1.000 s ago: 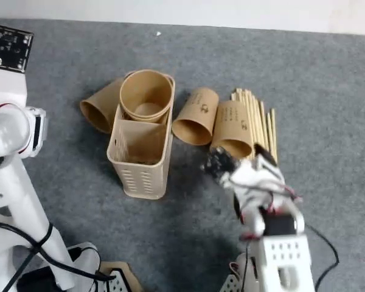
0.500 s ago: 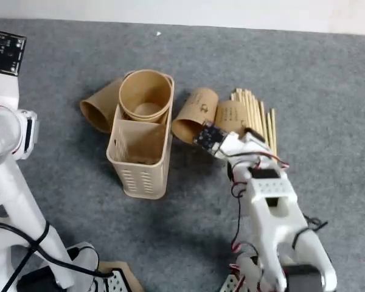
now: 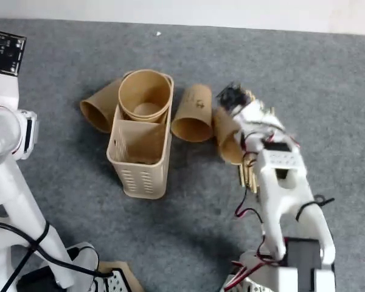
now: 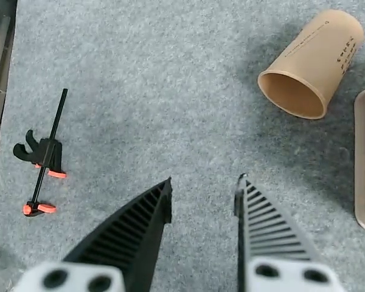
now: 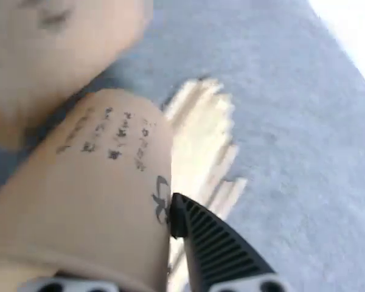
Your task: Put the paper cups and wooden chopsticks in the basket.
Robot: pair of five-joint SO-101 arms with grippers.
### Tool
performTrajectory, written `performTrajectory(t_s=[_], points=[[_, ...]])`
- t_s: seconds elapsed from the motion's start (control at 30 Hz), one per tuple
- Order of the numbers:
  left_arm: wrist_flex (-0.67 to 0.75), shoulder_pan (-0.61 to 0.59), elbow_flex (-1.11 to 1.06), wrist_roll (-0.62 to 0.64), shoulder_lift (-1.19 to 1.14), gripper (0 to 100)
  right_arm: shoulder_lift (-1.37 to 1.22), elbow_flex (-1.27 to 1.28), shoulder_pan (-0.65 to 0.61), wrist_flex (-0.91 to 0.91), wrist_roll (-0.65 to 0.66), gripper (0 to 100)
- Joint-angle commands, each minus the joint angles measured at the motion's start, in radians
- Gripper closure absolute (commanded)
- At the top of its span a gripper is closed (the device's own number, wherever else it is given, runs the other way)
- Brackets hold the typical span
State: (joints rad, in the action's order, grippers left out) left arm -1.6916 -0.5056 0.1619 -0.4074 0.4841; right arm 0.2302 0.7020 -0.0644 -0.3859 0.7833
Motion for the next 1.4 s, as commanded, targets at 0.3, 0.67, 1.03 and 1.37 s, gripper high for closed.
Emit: performTrajectory(t_s=[0.3,0.67,1.03,1.37], points=[[0.017,-0.005,-0.016,-0.005,0.027,81,0.294,-0.760,-0.047,-0.773,-0.264,99.1],[0.038,0.048,-0.090,0.031,0.031,81,0.031,-1.236,-0.495,-1.138,-0.542,99.1],[0.038,0.047,-0.099,0.028,0.031,81,-0.105,-1.273,-0.533,-1.167,-0.614,99.1],[0.038,0.047,-0.099,0.029,0.028,81,-0.107,-1.267,-0.535,-1.162,-0.614,98.1]])
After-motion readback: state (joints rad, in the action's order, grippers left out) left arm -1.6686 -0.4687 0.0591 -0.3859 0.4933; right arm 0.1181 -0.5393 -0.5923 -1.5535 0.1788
